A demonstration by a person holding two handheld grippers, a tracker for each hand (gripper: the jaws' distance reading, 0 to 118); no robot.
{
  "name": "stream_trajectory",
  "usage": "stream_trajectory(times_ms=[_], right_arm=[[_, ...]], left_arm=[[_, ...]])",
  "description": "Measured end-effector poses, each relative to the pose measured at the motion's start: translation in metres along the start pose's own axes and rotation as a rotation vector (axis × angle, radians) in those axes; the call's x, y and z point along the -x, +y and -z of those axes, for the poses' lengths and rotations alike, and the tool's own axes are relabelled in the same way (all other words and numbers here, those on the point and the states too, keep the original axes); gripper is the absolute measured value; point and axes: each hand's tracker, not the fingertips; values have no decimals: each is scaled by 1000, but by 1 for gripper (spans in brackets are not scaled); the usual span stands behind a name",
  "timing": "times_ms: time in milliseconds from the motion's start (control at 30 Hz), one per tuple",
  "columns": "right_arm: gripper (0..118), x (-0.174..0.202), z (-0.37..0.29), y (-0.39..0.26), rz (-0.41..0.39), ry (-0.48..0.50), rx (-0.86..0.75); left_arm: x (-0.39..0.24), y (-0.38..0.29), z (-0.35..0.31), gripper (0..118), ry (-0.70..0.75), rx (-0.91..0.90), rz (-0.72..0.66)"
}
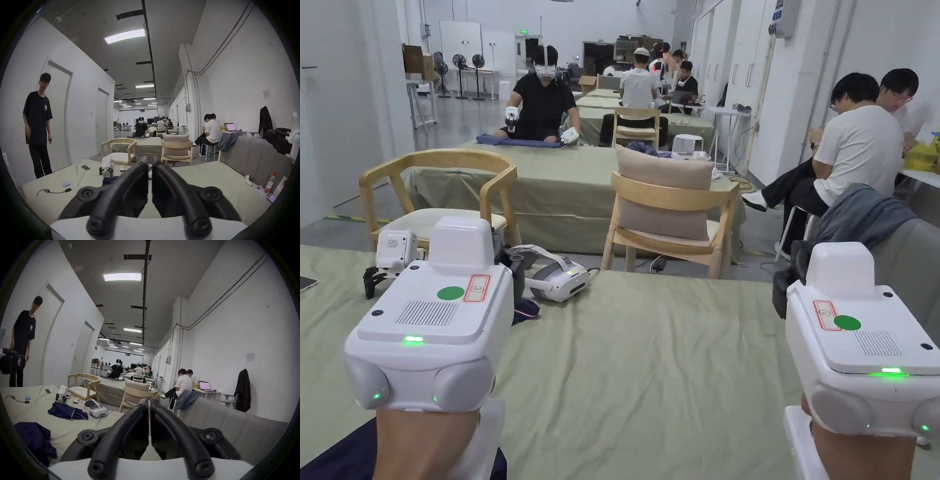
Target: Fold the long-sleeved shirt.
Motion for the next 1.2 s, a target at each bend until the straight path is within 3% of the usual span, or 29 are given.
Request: stream_trajectory(times_ms=[67, 200, 333, 633, 800, 833, 900, 967, 1033, 1200], right_arm=[[0, -4, -3, -2, 29, 42, -1], [0, 7, -6, -9, -11, 61, 7], [0, 35, -6, -18, 7, 142, 46], [0, 169, -17, -80, 37, 431, 190], [0, 228, -21, -115, 38, 527, 275], [0, 235, -21, -119, 35, 536, 280], [0, 247, -21, -126, 36, 558, 303], [0, 255, -22, -132, 27, 573, 327], [0, 260, -22, -137, 18, 586, 339], [0, 262, -24, -139, 0, 582, 361]], left_arm=[[2, -3, 1, 3, -24, 13, -3], [8, -12, 1, 3, -4, 34, 1], [27, -33, 1, 3, 29, 107, -28], [114, -151, -4, 3, 227, 409, -39], [155, -195, -11, 6, 291, 534, -61], [161, -198, -9, 29, 296, 536, -77], [173, -206, 1, 103, 323, 580, -91], [187, -218, 20, 104, 346, 683, -124], [197, -233, 36, 111, 331, 649, -136], [213, -293, 74, 110, 419, 951, -122]])
